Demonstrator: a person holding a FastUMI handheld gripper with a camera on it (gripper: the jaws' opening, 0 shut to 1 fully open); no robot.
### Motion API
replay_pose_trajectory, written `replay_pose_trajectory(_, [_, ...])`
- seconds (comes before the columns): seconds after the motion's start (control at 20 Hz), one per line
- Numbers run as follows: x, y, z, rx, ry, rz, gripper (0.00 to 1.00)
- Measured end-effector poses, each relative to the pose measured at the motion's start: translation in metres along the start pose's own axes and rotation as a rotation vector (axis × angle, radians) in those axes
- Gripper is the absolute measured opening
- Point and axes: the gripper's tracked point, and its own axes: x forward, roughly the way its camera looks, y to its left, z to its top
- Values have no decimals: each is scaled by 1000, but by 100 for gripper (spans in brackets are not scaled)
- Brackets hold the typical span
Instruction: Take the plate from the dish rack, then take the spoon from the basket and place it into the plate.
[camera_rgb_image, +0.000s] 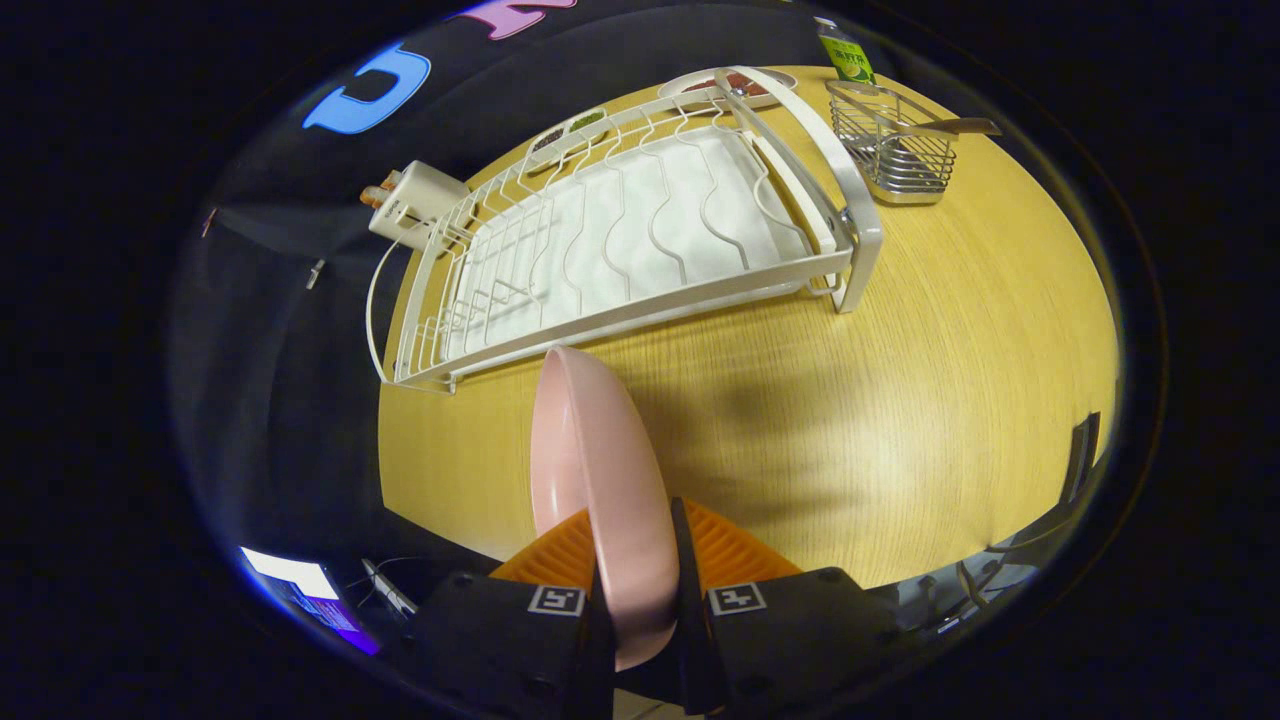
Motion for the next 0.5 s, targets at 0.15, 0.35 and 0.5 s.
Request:
replay_pose_trajectory(0.15, [4, -11, 3, -7, -15, -27, 34])
replay_pose_trajectory(0.35, [11, -24, -1, -20, -11, -61, 42])
replay_pose_trajectory(0.5, [12, -30, 0, -38, -23, -83, 44])
